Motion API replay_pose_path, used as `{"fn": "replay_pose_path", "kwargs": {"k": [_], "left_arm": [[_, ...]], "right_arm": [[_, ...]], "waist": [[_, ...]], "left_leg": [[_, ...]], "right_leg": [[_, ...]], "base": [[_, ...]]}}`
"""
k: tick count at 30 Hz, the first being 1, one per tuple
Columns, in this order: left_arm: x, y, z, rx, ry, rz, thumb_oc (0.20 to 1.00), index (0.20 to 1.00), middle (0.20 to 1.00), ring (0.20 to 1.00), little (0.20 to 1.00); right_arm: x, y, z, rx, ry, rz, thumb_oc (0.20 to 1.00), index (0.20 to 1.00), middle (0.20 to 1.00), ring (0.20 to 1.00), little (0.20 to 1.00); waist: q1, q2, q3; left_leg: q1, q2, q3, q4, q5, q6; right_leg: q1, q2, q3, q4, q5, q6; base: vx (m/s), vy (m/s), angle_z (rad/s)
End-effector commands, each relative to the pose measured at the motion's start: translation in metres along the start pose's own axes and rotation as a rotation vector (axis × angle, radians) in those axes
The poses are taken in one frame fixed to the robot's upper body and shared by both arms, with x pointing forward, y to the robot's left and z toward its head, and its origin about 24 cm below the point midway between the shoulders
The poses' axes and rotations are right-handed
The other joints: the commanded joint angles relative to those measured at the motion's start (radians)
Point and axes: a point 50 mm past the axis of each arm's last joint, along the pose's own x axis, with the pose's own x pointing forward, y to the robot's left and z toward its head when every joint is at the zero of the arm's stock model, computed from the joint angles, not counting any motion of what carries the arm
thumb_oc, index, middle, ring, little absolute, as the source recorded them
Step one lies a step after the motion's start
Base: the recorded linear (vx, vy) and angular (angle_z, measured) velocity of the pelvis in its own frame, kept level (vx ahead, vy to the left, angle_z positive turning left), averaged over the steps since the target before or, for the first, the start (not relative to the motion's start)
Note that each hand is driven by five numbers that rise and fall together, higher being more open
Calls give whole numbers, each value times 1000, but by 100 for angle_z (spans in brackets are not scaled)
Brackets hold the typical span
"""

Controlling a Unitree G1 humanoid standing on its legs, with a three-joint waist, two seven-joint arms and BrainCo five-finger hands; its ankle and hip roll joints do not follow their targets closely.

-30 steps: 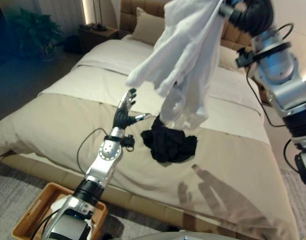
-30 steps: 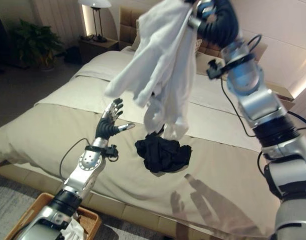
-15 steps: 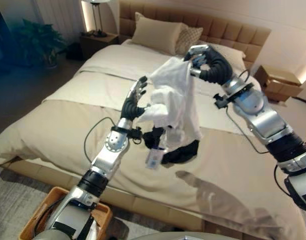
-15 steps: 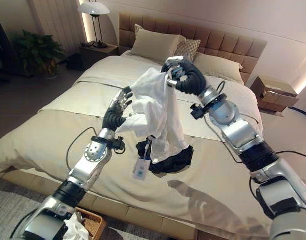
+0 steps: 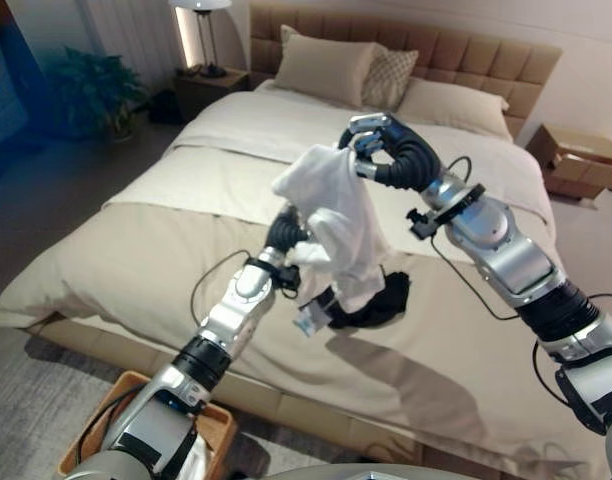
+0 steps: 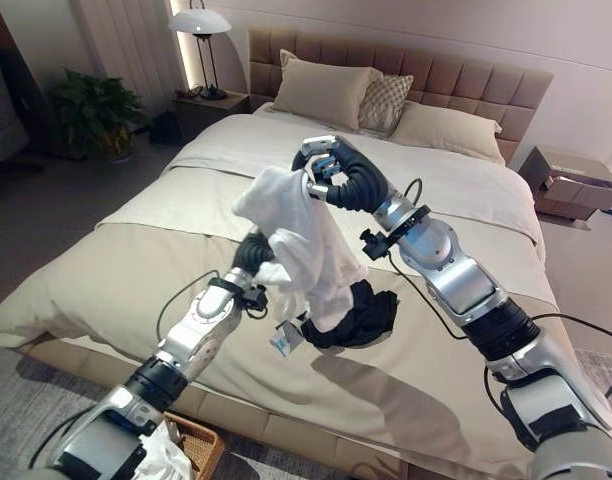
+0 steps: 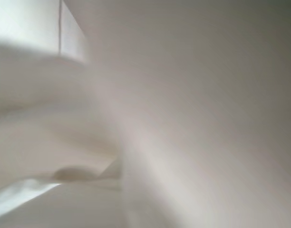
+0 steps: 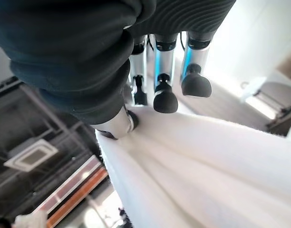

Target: Pick up clothes into the bucket

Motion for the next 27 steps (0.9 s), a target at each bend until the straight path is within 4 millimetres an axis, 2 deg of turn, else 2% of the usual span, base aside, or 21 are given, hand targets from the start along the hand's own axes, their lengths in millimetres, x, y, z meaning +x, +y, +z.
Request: {"fn": "replay_pose_path", "kwargs": {"k": [1,4,9,11,12,15,18,19,20,25,27], "left_arm": [[24,-8,12,24,-11,-53,1000,1000,1000,1000,1000],[25,-12,1,7,36,-61,1000,1000,1000,1000,1000],[27,-22,-5,-50,54,-88,1000,1000,1000,1000,1000],[29,-29,-1,-73,36,-114,1000,1000,1000,1000,1000],[31,-35,1,-152,18,-108,1000,1000,1000,1000,1000],[35,-44,3,-242,-4,-104,1000,1000,1000,1000,1000],[37,-46,5,-287,-23,-84,1000,1000,1000,1000,1000],[37,-48,6,-315,-29,-81,624,624,624,624,624],[38,-48,8,-371,-47,-63,200,200,200,200,200],[34,-45,10,-423,-75,-51,200,200,200,200,200],[31,-38,9,-425,-87,-26,200,200,200,200,200]], "right_arm": [[13,-1,30,52,-158,6,200,200,200,200,200],[16,-5,37,48,-187,-2,200,200,200,200,200],[19,-6,42,65,-216,-7,200,200,200,200,200],[20,-5,44,75,-228,-7,200,200,200,200,200],[22,-3,46,89,-241,-6,200,200,200,200,200],[24,0,47,104,-254,-5,200,200,200,200,200],[25,2,47,114,-260,-4,200,200,200,200,200],[25,3,48,117,-268,-3,200,200,200,200,200],[25,3,48,124,-269,-7,200,200,200,200,200],[21,3,43,132,-254,-14,200,200,200,200,200],[19,2,40,142,-245,-26,200,200,200,200,200]], "waist": [[-5,-28,-28],[-11,-28,-33],[-18,-31,-40],[-21,-32,-42],[-24,-34,-45],[-28,-36,-49],[-31,-38,-49],[-32,-39,-49],[-32,-40,-49],[-30,-43,-46],[-26,-44,-45]], "left_leg": [[-17,15,5,62,-28,-2],[-19,15,7,59,-27,-2],[-17,15,10,57,-27,-2],[-14,15,13,55,-27,-2],[-13,15,15,52,-26,-3],[-12,13,17,49,-25,-2],[-11,13,18,47,-24,-3],[-10,13,19,46,-24,-2],[-10,14,21,47,-24,-2],[-12,16,20,47,-24,-2],[-12,18,19,47,-23,-2]], "right_leg": [[14,-55,21,63,30,85],[12,-54,23,62,30,84],[11,-54,27,62,31,84],[11,-54,27,63,30,84],[11,-54,28,62,30,84],[9,-53,30,62,30,82],[7,-52,34,62,31,82],[6,-51,35,61,31,82],[4,-50,38,62,29,80],[3,-50,37,63,27,78],[4,-50,35,62,26,77]], "base": [[0,0,0],[0,0,0],[0,0,0],[0,0,0],[0,0,0],[1,-6,-2],[-1,-8,-3],[-9,-14,-4],[-6,-9,-4],[-3,-11,-5],[0,0,0]]}}
